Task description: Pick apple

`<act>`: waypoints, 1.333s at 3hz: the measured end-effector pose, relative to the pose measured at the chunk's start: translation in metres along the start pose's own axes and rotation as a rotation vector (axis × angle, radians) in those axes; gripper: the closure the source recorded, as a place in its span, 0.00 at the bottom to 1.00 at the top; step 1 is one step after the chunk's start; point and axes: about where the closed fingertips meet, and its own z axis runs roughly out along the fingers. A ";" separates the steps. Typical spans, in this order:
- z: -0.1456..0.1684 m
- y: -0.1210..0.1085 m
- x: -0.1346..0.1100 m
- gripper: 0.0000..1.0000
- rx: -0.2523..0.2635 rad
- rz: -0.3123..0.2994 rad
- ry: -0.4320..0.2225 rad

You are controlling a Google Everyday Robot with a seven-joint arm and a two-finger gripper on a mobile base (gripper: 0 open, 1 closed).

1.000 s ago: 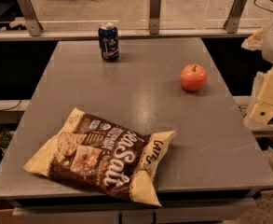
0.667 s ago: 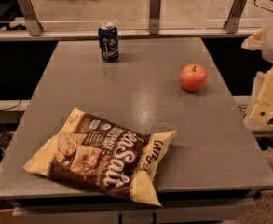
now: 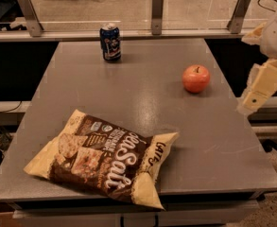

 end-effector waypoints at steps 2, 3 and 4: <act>0.072 -0.068 0.001 0.00 0.025 0.113 -0.187; 0.111 -0.085 -0.009 0.00 0.016 0.144 -0.272; 0.141 -0.096 -0.017 0.00 0.001 0.182 -0.345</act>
Offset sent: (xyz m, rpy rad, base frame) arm 0.1387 -0.0068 -0.0792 0.3513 -0.0677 -0.0998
